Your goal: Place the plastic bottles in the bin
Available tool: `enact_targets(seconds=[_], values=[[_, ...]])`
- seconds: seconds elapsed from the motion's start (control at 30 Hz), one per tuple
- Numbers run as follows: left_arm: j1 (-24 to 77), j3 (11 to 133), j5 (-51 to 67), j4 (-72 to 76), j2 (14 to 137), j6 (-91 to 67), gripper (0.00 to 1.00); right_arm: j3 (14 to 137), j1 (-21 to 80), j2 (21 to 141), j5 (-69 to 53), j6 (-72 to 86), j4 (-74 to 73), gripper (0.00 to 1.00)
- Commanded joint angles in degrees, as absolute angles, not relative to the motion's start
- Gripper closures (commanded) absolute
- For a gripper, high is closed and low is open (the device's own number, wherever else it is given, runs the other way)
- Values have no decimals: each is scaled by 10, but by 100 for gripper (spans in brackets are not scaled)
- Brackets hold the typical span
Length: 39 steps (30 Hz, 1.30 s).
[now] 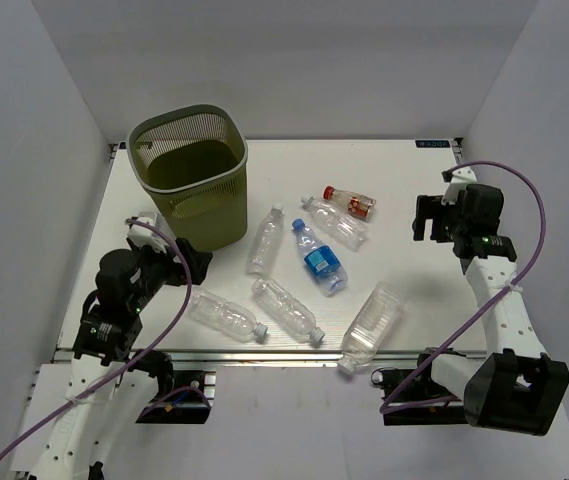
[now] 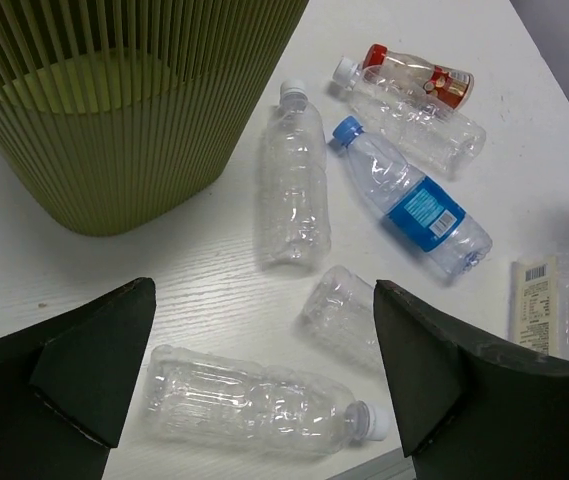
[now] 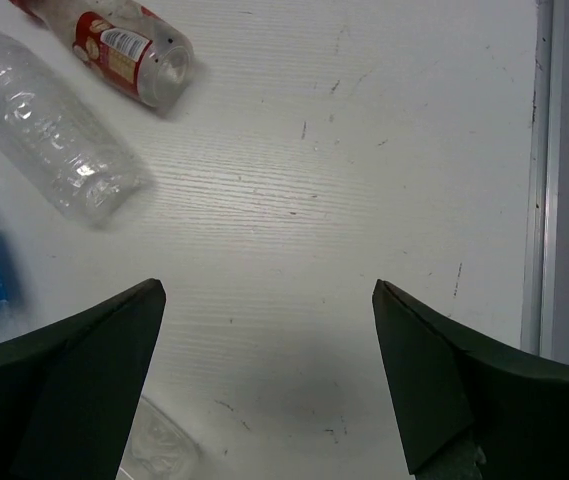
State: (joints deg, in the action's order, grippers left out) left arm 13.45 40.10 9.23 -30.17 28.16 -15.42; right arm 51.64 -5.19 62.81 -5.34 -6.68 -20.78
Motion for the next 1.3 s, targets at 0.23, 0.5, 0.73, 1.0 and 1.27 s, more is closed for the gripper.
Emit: enact_targets(seconds=[0.23,0.5,0.73,1.0,1.27], values=[[140,394,126,-316,365,-230,43,526,-63,623,-112,-215,-280,10],[145,432,75,-487,455,-409,48,512,-59,600,-196,-212,-278,28],[162,433,44,-584,478,-546,26,494,-55,642,-236,-192,-280,22],[179,433,43,-647,527,-648,18,478,-51,676,-258,-183,-227,21],[206,387,-23,-527,613,-679,11,461,-49,672,-271,-214,-218,20]])
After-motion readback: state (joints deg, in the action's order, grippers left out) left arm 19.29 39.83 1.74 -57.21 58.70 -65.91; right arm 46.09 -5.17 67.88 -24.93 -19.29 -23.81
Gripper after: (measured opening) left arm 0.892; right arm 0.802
